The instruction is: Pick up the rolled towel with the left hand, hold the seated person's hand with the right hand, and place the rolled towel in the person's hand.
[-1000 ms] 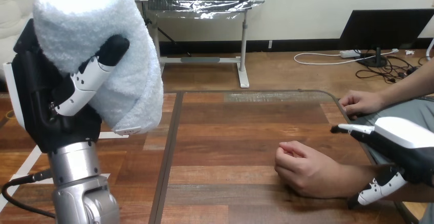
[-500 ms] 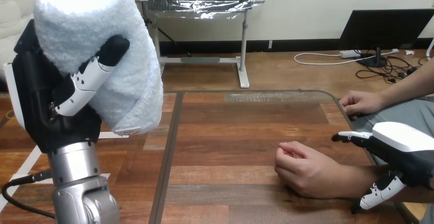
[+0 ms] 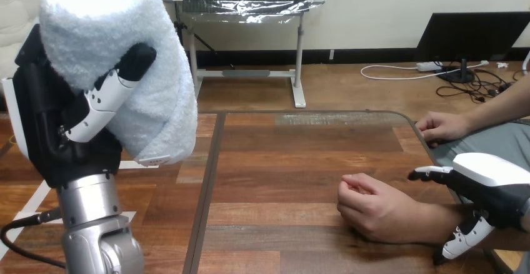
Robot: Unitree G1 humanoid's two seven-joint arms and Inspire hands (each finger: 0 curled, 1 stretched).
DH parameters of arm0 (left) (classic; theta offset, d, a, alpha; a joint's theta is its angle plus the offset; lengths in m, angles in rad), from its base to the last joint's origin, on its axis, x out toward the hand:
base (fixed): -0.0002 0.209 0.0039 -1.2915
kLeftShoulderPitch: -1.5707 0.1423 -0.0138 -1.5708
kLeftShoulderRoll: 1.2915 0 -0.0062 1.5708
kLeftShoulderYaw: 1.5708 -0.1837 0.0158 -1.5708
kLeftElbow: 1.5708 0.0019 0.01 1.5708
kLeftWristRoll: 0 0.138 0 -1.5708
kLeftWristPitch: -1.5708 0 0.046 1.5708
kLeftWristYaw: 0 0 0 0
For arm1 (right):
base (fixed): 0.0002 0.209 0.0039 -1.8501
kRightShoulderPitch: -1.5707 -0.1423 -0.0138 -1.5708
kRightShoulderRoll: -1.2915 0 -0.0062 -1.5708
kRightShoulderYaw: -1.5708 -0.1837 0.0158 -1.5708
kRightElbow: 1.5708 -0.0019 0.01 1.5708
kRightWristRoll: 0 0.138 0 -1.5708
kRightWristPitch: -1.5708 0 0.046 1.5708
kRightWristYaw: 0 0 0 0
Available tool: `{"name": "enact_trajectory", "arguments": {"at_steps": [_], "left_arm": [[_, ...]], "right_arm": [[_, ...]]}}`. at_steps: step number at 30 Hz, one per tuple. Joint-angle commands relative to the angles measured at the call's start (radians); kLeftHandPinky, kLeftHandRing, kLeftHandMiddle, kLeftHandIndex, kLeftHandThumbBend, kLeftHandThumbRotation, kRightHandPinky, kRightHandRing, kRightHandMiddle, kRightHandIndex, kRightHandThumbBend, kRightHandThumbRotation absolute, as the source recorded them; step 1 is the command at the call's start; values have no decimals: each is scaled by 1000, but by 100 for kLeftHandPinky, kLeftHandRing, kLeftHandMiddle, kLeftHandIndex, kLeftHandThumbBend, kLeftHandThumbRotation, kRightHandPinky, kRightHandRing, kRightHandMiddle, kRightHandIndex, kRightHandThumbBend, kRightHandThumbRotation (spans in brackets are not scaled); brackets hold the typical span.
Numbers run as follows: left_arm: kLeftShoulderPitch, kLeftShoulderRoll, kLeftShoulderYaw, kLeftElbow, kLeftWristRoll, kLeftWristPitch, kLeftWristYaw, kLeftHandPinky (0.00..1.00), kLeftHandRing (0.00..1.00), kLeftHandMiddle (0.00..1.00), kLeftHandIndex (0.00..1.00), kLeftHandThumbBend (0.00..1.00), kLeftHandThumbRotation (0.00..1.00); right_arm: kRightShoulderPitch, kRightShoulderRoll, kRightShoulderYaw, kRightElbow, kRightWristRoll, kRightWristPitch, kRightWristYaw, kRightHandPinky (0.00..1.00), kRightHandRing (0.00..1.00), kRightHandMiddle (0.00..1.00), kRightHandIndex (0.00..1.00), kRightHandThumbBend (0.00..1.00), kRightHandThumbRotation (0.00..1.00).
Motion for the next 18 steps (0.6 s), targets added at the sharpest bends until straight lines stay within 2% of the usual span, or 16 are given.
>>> {"name": "enact_trajectory", "arguments": {"at_steps": [1,9,15,18], "left_arm": [[-30,-6,9,-36,-1,-7,-10,20,27,34,38,59,0],[-32,-11,12,-39,-4,-5,-12,20,27,33,38,59,0],[-34,-12,14,-37,-7,-10,-16,20,27,33,38,59,0],[-34,-12,15,-37,-8,-11,-17,20,27,33,38,59,0]], "right_arm": [[-39,-23,23,-11,-16,29,5,89,87,89,89,100,17],[-34,-19,40,-9,-20,53,10,82,84,86,86,100,12],[-30,-13,52,-16,-29,95,26,78,83,85,85,100,10],[-29,-11,56,-16,-30,104,29,72,82,84,84,100,8]]}}
